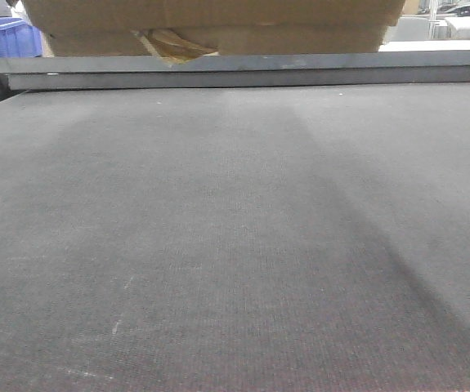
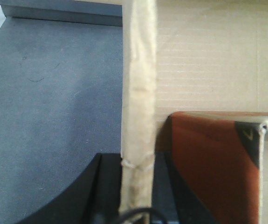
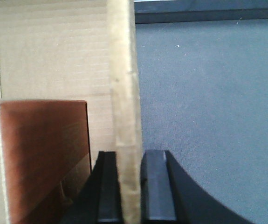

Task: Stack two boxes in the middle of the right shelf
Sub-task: 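Lift the two stacked boxes off the table with both grippers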

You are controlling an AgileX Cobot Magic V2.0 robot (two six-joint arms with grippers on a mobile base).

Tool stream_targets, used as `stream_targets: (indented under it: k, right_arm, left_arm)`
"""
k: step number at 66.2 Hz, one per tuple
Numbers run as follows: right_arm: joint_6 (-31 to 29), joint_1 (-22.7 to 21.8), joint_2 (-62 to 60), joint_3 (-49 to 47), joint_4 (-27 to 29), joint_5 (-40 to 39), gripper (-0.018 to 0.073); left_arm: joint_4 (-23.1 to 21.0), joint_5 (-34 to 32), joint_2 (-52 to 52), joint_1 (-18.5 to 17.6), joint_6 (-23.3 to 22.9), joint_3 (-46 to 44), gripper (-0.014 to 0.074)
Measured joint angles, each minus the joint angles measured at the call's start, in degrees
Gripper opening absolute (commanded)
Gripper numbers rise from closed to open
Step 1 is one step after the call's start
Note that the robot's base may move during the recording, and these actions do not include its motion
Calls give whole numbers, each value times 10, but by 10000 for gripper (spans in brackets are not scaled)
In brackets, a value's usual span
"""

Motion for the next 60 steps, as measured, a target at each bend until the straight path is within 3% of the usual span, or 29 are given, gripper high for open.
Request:
stream_targets:
  k: [60]
  right_arm:
    - [1,0,0,0,0,-2,-154]
  left_arm:
    - [1,0,0,0,0,0,-111]
